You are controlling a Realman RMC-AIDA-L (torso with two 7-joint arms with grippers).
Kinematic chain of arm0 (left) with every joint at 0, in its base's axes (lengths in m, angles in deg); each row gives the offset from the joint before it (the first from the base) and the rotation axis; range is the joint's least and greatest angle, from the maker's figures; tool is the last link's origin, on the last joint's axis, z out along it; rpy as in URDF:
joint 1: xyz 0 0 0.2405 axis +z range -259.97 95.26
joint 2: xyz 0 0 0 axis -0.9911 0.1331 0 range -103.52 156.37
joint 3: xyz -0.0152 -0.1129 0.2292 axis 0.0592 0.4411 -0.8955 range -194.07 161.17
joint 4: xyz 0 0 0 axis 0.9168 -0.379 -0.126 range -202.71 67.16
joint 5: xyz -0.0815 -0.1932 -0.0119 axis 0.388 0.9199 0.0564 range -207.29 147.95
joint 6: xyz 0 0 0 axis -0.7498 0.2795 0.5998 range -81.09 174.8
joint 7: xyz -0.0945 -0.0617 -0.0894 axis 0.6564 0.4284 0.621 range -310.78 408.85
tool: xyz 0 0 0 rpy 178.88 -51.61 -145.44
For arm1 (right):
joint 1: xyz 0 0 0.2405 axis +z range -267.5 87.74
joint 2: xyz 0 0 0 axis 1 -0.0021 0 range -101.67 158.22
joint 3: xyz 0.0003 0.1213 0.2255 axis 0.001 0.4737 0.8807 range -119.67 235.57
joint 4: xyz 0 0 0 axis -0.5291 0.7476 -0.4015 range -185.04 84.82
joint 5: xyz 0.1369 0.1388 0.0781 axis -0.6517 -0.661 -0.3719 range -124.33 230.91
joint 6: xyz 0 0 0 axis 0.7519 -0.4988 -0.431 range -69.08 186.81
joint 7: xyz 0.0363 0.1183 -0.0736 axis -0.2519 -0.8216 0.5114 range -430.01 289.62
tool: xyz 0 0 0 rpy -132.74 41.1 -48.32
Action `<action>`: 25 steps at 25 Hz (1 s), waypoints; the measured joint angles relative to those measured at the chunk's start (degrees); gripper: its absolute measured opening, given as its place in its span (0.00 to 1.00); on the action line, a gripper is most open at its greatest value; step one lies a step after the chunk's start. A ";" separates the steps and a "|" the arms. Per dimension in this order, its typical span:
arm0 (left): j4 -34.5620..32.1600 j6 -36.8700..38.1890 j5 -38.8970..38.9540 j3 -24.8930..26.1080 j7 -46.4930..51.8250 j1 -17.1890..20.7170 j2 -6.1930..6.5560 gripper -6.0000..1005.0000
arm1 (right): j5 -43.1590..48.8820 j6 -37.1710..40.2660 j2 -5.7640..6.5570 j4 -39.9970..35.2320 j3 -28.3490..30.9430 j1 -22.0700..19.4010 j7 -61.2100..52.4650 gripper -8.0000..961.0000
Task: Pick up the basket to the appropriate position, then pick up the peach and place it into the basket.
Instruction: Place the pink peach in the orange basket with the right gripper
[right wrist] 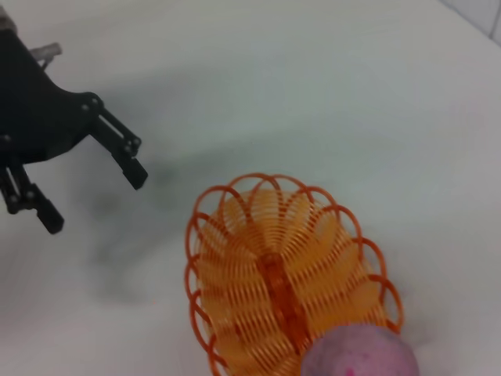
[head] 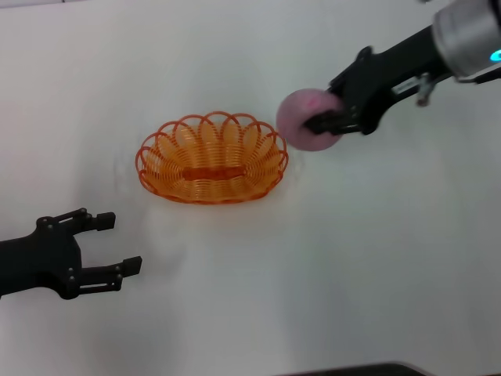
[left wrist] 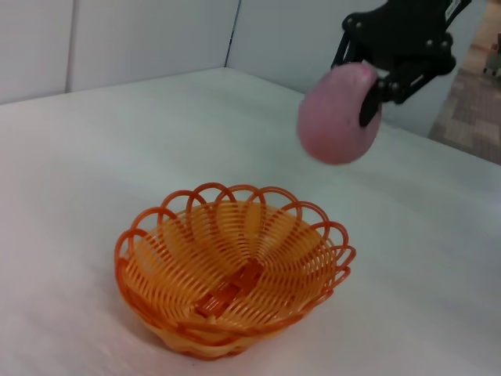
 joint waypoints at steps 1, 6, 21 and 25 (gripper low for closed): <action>0.00 -0.04 0.01 0.00 0.00 0.00 0.00 0.88 | -0.84 -1.06 0.01 0.94 -0.89 0.09 0.09 0.30; 0.00 -0.21 0.02 0.00 0.02 0.01 0.00 0.88 | -6.04 -8.05 0.16 5.81 -6.38 0.71 0.25 0.30; 0.18 -0.37 0.02 0.00 0.02 0.03 0.01 0.88 | -8.42 -24.01 -0.16 19.75 -18.78 5.23 0.82 0.31; 0.18 -0.40 0.02 0.00 0.02 0.12 0.00 0.88 | -8.93 -24.45 -0.12 19.84 -18.81 5.19 0.88 0.32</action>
